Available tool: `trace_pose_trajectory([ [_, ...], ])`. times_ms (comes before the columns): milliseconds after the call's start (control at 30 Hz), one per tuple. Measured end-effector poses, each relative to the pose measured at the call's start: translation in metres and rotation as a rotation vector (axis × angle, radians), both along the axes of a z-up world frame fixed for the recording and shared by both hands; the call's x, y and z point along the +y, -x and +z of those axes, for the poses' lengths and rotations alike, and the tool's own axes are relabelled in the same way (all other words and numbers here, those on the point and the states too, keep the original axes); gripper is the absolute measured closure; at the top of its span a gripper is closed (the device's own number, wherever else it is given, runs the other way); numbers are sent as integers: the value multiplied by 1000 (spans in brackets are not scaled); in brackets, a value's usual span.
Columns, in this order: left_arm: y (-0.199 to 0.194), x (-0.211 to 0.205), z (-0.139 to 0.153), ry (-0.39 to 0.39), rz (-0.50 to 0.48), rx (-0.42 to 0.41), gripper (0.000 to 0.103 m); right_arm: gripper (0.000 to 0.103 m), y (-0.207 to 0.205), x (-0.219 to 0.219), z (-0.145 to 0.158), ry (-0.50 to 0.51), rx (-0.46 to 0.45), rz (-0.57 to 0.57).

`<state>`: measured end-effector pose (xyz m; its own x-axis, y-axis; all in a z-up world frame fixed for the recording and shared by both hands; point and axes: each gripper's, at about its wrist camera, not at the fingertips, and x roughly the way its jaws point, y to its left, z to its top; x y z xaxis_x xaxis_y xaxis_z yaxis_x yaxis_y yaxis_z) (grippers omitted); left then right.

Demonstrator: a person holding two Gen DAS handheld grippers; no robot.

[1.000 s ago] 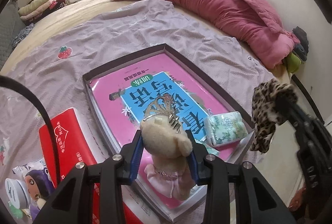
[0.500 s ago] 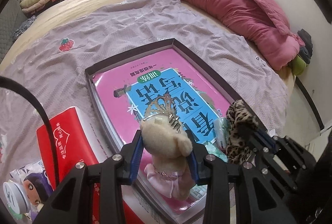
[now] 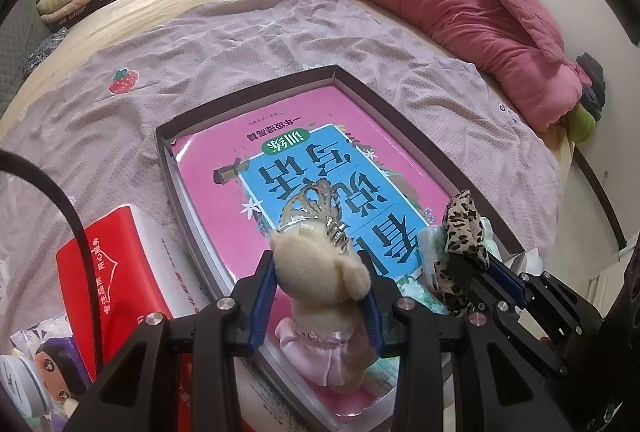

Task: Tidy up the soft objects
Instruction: 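Open the right gripper to drop the leopard cloth while the left releases the crowned bear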

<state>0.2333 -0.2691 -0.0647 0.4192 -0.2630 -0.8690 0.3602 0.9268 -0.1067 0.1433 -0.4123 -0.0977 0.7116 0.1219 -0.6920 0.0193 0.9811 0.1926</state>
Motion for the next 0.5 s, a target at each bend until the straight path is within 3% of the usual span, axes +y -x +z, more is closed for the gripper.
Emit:
trace_pose_trajectory([
  [133, 0, -2, -2, -5, 1, 4, 64, 77, 1, -3, -3, -2, 11, -11],
  [300, 0, -5, -5, -13, -5, 5, 64, 73, 1, -7, -5, 19, 21, -40],
  [433, 0, -5, -5, -15, -4, 4, 64, 47, 2, -9, -5, 44, 16, -68],
  [500, 1, -5, -5, -14, -5, 4, 64, 45, 3, -10, -3, 28, 4, -62],
])
